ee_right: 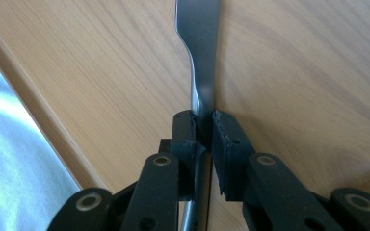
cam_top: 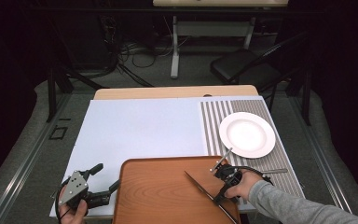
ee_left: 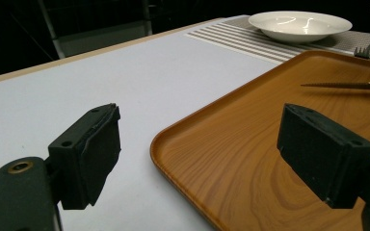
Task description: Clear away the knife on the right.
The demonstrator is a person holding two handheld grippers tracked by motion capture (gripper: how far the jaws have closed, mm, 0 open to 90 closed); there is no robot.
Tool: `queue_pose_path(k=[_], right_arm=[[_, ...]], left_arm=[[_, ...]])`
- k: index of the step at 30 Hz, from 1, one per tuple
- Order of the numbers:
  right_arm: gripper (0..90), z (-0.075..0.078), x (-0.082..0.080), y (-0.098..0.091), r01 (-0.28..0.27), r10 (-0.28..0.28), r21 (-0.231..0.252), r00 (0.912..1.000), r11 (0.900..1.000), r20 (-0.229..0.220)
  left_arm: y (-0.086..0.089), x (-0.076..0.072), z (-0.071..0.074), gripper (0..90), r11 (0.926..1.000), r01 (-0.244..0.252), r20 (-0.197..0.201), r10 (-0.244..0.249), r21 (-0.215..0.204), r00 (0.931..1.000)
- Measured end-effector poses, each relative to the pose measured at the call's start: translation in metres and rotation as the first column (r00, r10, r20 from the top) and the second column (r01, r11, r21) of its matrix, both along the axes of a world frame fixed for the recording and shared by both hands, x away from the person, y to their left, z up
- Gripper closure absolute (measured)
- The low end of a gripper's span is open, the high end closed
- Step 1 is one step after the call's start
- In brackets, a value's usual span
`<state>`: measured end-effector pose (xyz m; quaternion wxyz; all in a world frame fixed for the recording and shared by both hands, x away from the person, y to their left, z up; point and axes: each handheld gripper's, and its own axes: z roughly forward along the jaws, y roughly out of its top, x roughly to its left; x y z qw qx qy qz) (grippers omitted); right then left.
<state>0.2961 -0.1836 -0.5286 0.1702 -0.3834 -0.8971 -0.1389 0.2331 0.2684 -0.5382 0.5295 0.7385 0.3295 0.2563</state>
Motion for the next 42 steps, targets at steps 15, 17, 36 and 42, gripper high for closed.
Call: queue_pose_path(k=[15,17,36,42], right_arm=[[78.3,0.009,0.002,0.001,-0.003,0.002,0.018,0.9989,0.9998,0.046],[79.6,0.012,0.002,0.003,-0.002,0.0,0.032,0.9983,0.9995,0.059],[90.0,-0.002,0.001,0.035,-0.137,0.129,0.053,0.9843,0.9892,0.12],[90.0,-0.004,0.004,0.03,-0.105,0.097,0.066,0.9889,0.9923,0.113]], left_arm=[[-0.001,0.0,0.0,15.7,1.0,0.0,-0.003,0.0,-0.001,1.0],[-0.001,0.0,0.0,15.7,1.0,0.0,-0.003,0.0,-0.001,1.0],[0.0,0.0,0.0,15.7,1.0,0.0,-0.002,0.0,0.001,1.0],[0.001,0.0,-0.001,15.6,1.0,-0.003,-0.003,0.003,0.001,1.0]])
